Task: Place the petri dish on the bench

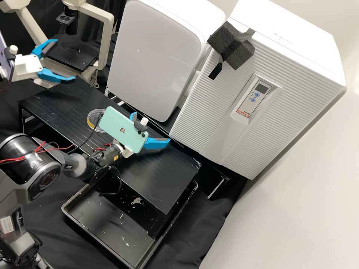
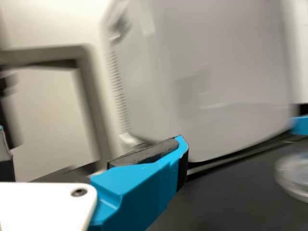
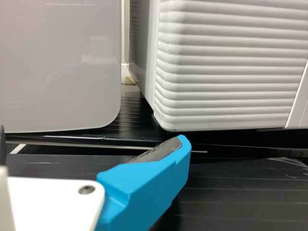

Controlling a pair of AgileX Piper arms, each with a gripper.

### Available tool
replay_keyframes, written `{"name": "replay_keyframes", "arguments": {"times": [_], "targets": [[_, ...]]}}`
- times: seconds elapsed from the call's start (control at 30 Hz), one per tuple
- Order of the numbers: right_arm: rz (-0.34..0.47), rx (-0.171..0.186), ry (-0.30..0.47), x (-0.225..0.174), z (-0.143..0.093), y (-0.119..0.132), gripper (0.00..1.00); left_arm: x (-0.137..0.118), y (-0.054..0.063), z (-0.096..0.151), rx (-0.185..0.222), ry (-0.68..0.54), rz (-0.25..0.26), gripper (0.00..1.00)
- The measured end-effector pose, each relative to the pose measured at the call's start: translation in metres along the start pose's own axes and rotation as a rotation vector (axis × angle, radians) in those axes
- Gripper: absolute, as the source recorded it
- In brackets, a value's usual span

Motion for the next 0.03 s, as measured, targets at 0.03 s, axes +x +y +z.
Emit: {"name": "replay_keyframes", "arguments": {"times": [0.03], "targets": [[0.000, 0.000, 0.000, 0.0000, 0.0000, 0.0000, 1.00, -0.0007, -0.0036, -0.0055, -0.008, 0.036, -0.011, 1.00]]}}
